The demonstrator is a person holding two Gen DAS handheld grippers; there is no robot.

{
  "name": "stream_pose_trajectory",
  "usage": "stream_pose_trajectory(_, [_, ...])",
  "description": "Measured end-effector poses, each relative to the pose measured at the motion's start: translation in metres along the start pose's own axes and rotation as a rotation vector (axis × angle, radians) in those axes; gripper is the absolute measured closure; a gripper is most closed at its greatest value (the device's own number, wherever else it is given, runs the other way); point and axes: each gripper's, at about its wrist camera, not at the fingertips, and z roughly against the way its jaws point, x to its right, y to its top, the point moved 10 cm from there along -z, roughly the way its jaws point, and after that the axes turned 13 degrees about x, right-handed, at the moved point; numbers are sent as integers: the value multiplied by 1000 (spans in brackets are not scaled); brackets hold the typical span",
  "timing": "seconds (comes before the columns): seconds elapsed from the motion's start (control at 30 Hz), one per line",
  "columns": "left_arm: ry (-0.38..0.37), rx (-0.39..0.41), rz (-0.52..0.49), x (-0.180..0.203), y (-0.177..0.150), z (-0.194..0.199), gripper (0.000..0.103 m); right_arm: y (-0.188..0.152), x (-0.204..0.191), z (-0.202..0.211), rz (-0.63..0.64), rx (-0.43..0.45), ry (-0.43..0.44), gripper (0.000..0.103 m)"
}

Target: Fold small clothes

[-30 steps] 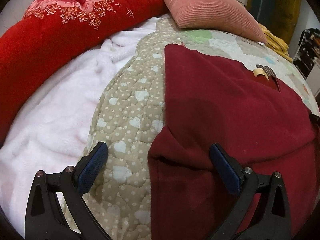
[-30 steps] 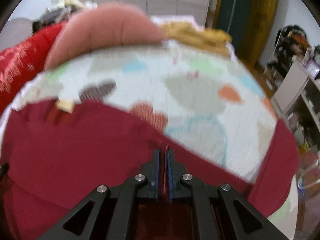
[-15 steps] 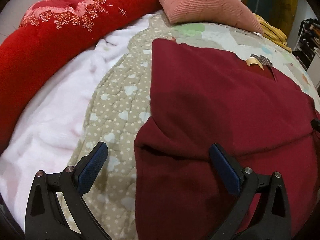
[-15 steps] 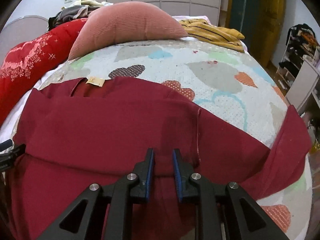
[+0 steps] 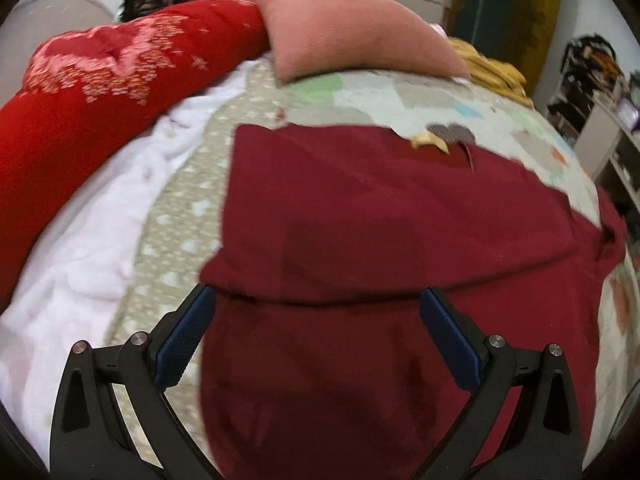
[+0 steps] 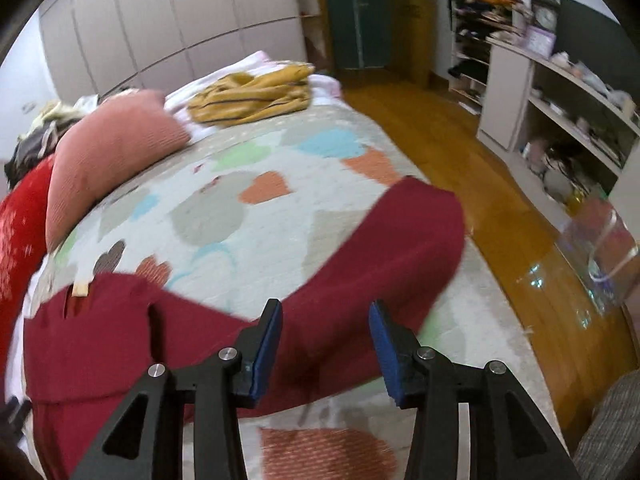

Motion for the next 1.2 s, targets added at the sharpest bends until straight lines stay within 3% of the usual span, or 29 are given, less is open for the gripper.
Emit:
stream_pose_trajectory(0.17, [-3, -42, -48, 17, -18, -11, 1, 11, 4, -23, 39, -30, -1, 59])
stream_pose_trajectory(0.27, [1, -51, -69, 20, -25, -16, 1, 24, 22, -50, 30, -57, -79, 59])
stream_pose_trajectory(0.43, [-18, -62, -21, 17, -28, -20, 1, 34, 47, -95, -47, -105, -136, 49])
stream_pose_trajectory(0.53, [-20, -65, -11, 16, -29, -21, 0, 27, 57, -120, -98, -151, -147, 49])
stream_pose_trajectory(0.67, [-14, -58, -20, 18, -30, -23, 0, 35, 63, -133, -119, -105, -140, 49])
stream_pose_trajectory(0.7, [-13, -58, -19, 18, -30, -23, 0, 36, 62, -135, -99, -101, -134, 50])
stream_pose_trajectory(0.8, [-12, -57, -17, 17, -30, -24, 0, 36, 61, -136, -38, -90, -127, 69])
stream_pose_trajectory(0.83, [-14, -57, -15, 17, -30, -24, 0, 36, 62, -134, -33, -85, -114, 81])
stream_pose_trajectory(0.9, [-16, -56, -13, 17, -30, -23, 0, 37, 63, -125, -31, -77, -85, 95])
stream_pose_trajectory(1.0, [-17, -56, -15, 16, -28, -21, 1, 47, 63, -95, -65, -21, -19, 96])
stream_pose_trajectory(1.2, [-22, -13, 28, 3, -10, -2, 1, 84, 5, -7, -32, 121, 263, 96])
